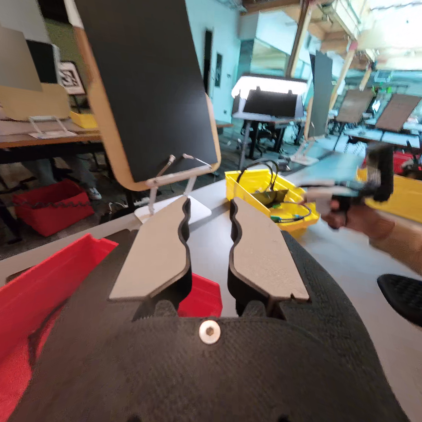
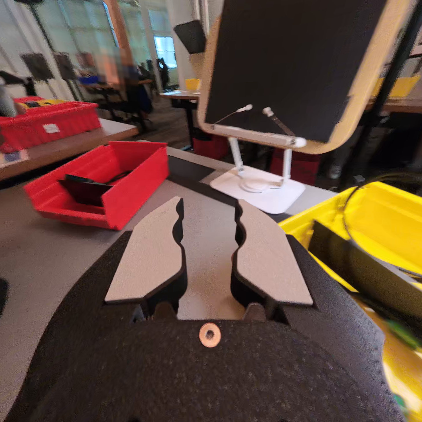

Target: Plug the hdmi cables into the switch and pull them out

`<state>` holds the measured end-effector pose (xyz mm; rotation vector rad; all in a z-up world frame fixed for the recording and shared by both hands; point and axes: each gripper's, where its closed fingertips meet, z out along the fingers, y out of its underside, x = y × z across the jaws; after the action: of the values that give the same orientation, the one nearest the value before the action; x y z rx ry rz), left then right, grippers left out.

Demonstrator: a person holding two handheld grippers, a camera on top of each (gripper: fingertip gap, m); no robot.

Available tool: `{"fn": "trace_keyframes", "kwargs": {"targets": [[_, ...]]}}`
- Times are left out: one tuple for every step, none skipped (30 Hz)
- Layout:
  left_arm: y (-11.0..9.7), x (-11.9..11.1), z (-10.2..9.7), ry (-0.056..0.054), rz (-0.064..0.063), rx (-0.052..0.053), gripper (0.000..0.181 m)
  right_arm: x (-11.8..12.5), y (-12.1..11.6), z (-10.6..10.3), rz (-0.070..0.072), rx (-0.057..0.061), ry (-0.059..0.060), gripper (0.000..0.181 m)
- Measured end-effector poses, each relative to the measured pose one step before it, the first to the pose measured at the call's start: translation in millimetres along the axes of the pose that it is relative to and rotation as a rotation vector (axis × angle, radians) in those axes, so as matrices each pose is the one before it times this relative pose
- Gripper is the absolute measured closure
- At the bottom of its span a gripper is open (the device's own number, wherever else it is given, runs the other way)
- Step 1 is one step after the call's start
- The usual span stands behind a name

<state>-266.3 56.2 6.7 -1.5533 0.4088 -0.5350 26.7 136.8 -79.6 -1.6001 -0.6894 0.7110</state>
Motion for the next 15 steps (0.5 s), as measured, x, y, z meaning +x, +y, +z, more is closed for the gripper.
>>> {"fn": "trace_keyframes", "kwargs": {"targets": [[-7.97,-8.04,-11.18,-0.0287,-0.0134,0.0402,0.149,-17.84,14.76,7.98,0.0191,0.0112,-0.0484,0.139],[-6.91,-8.03,-9.25,-0.0353,-0.0109,0.0372,0.151,-11.99,15.72,8.62,0.0057,0.0061,-0.0310,0.140],[-4.43,-7.84,-6.23,-0.0398,-0.0016,0.0270,0.153,-5.12,16.41,7.95,-0.0016,-0.0025,-0.0036,0.141],[-0.49,-6.85,-1.97,-0.0374,0.0101,0.0041,0.154,-4.56,13.56,6.16,0.0013,0.0044,-0.0142,0.142],[6.06,-5.30,1.84,-0.0267,0.0292,-0.0405,0.153,-4.30,10.06,3.98,0.0114,0.0016,-0.0236,0.143],[12.73,-5.25,4.80,-0.0222,0.0513,-0.0869,0.152,-3.49,6.01,1.87,0.0146,-0.0087,-0.0259,0.143],[16.95,-6.59,6.99,-0.0235,0.0714,-0.1169,0.149,-2.89,2.38,-0.01,-0.0010,-0.0100,-0.0264,0.142],[18.54,-5.38,8.04,-0.0068,0.0871,-0.1252,0.149,0.02,-0.76,-1.61,-0.0140,0.0010,-0.0068,0.142],[18.06,-2.69,8.65,0.0151,0.0857,-0.1176,0.146,1.03,-2.18,-2.10,-0.0168,0.0085,-0.0024,0.143],[16.89,-1.08,8.56,0.0208,0.0792,-0.1066,0.144,0.50,-1.18,-1.67,-0.0076,0.0048,-0.0091,0.144],[17.84,-0.40,8.12,0.0167,0.0789,-0.1108,0.141,-0.04,0.17,-1.18,0.0019,0.0027,-0.0135,0.146],[20.51,-1.18,7.58,0.0071,0.0742,-0.1301,0.139,-0.33,1.66,-0.66,0.0035,-0.0007,-0.0145,0.148],[21.18,-1.13,7.84,0.0052,0.0612,-0.1346,0.135,-0.06,2.89,-0.14,0.0019,-0.0057,-0.0096,0.150],[18.44,0.68,8.40,0.0150,0.0475,-0.1129,0.132,0.44,3.37,0.55,-0.0010,-0.0103,-0.0024,0.151],[14.75,2.34,9.00,0.0234,0.0335,-0.0849,0.131,-0.12,2.92,1.03,-0.0031,-0.0097,-0.0024,0.151]]}}
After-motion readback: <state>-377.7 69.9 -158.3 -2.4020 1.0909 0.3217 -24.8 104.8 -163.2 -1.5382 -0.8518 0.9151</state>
